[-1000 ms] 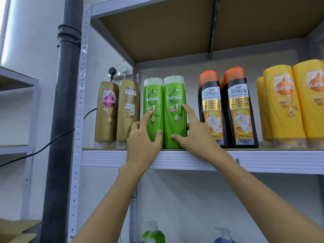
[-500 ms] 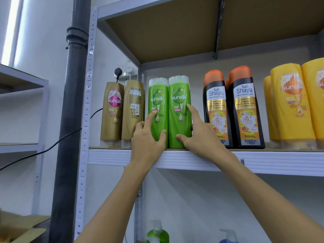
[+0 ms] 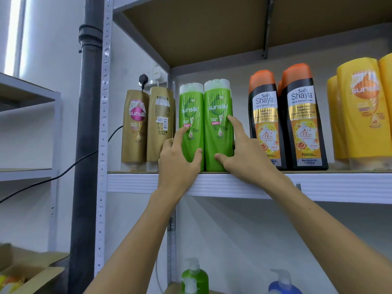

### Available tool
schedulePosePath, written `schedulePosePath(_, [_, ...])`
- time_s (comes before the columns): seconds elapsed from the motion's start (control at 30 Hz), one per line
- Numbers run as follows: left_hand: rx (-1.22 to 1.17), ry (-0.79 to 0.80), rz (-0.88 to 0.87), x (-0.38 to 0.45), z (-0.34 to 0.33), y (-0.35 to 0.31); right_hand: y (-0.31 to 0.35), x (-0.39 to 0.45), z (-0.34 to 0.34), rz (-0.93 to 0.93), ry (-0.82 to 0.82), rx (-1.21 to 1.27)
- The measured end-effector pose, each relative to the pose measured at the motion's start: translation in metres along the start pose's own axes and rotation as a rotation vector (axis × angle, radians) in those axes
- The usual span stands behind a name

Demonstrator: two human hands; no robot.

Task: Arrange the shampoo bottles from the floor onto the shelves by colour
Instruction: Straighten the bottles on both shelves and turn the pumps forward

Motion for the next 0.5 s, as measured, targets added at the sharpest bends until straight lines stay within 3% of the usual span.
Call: schedulePosePath(0.5, [-0.015, -0.013, -0.034, -0.0038, 0.0047, -0.006, 0.0083, -0.0036, 0.0037, 0.044, -0.072, -0.088])
Point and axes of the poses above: each hand's wrist, its own x-axis towards the middle knuckle, its own z-axis out of the back of the hand, y = z × x, the point moved 10 cm from there along x, towards the middle knuckle, and after that the axes turned 1 degree about y, right-handed, at the moved point
